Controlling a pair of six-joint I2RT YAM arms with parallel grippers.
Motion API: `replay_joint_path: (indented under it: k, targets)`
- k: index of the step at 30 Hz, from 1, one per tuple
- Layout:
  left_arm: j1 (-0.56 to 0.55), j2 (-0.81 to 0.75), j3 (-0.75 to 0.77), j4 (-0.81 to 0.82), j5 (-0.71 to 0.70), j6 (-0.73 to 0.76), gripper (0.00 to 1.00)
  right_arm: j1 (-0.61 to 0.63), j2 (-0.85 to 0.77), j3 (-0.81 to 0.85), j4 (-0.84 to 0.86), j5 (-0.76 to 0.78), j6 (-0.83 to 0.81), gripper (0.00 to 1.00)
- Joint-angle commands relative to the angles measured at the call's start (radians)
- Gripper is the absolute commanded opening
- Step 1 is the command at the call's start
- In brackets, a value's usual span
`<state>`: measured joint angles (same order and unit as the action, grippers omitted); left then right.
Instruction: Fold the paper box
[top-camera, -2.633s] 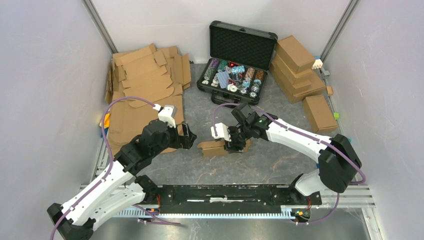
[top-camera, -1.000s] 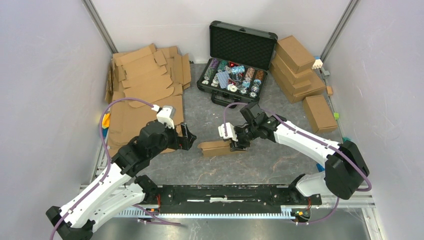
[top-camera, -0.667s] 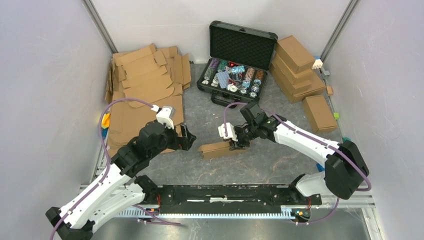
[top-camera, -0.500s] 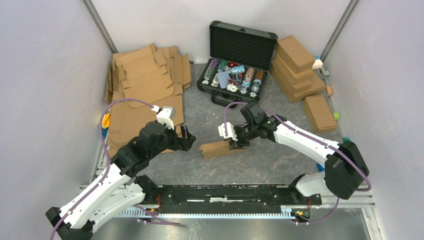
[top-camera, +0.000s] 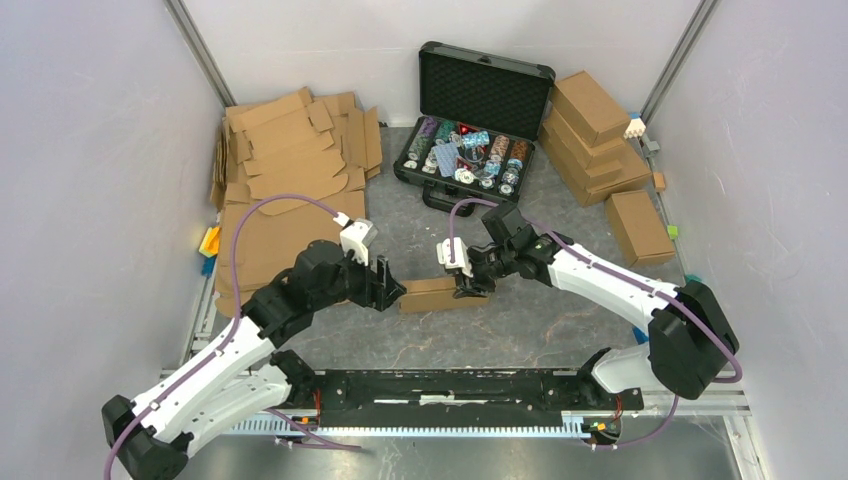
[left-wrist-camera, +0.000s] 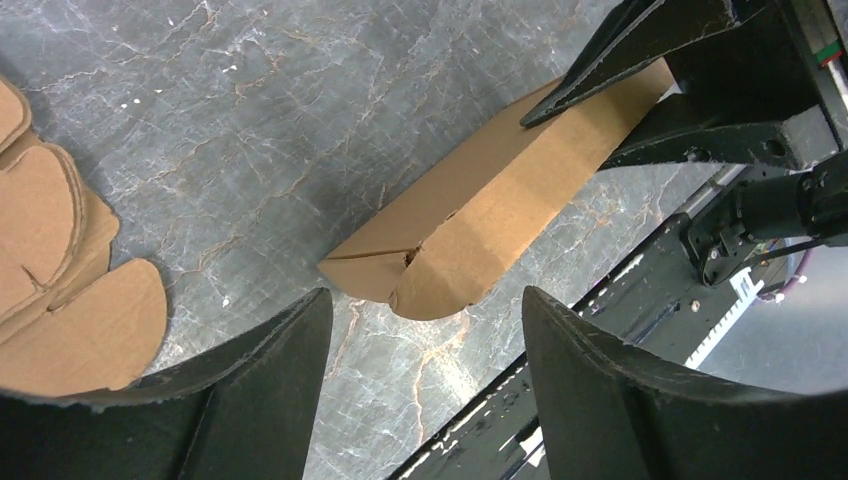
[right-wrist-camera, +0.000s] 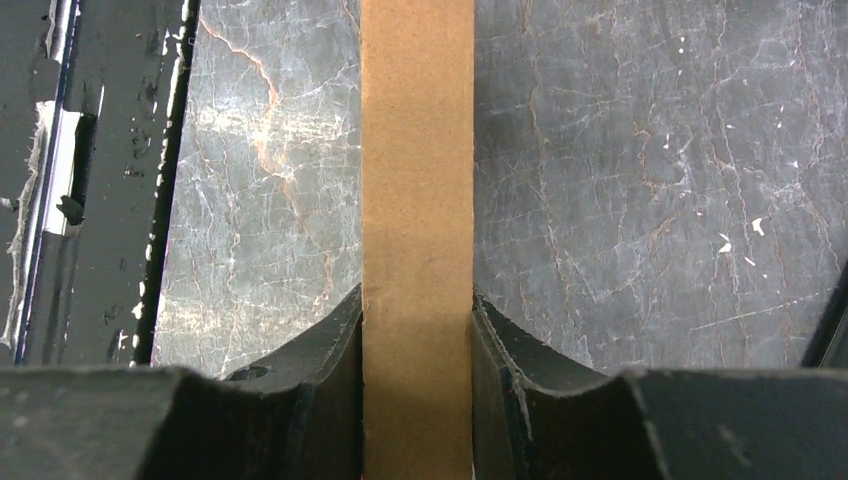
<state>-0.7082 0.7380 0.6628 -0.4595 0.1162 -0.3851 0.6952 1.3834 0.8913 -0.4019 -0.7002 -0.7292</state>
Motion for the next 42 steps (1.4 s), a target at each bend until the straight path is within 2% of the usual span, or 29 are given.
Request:
replay_joint_path:
  k: [1, 4, 9, 16, 19, 22, 26, 32, 34, 36, 38, 40, 42]
  targets:
    - [-0.001, 0.009, -0.026, 0.084, 0.044, 0.066, 0.75, -0.009, 0.009, 0.051, -0.092, 0.022, -0.005, 0.30]
    - [-0.016, 0.002, -0.070, 0.155, 0.046, 0.057, 0.77, -0.012, 0.029, 0.077, -0.139, 0.003, -0.034, 0.28]
    - [-0.037, -0.043, -0.156, 0.271, 0.050, 0.037, 0.79, -0.020, 0.039, 0.070, -0.131, -0.005, -0.067, 0.31]
    - [-0.051, -0.075, -0.141, 0.216, 0.002, 0.062, 0.76, -0.023, 0.021, 0.051, -0.103, -0.010, -0.059, 0.32]
    - [-0.054, -0.055, -0.123, 0.209, -0.008, 0.075, 0.58, -0.023, 0.026, 0.050, -0.106, -0.001, -0.057, 0.32]
    - [-0.056, -0.016, -0.084, 0.191, 0.017, 0.101, 0.54, -0.023, 0.026, 0.046, -0.102, 0.007, -0.052, 0.32]
    - [-0.059, 0.023, -0.017, 0.106, 0.004, 0.148, 0.58, -0.023, 0.024, 0.040, -0.095, 0.001, -0.053, 0.33]
    - [-0.059, 0.069, 0.021, 0.068, -0.007, 0.177, 0.57, -0.023, 0.022, 0.040, -0.094, -0.002, -0.051, 0.33]
    - [-0.059, 0.077, 0.024, 0.058, 0.010, 0.187, 0.61, -0.023, 0.020, 0.038, -0.092, -0.004, -0.050, 0.33]
    - [-0.059, 0.075, 0.024, 0.048, 0.053, 0.202, 0.70, -0.023, 0.020, 0.035, -0.090, -0.004, -0.049, 0.33]
    - [-0.059, 0.094, 0.033, 0.015, 0.091, 0.225, 0.72, -0.023, 0.019, 0.037, -0.091, -0.008, -0.047, 0.33]
    - [-0.059, 0.127, 0.049, -0.022, 0.084, 0.241, 0.72, -0.023, 0.019, 0.037, -0.091, -0.010, -0.047, 0.32]
    - [-0.059, 0.147, 0.057, -0.023, 0.077, 0.242, 0.66, -0.024, 0.017, 0.035, -0.091, -0.013, -0.047, 0.32]
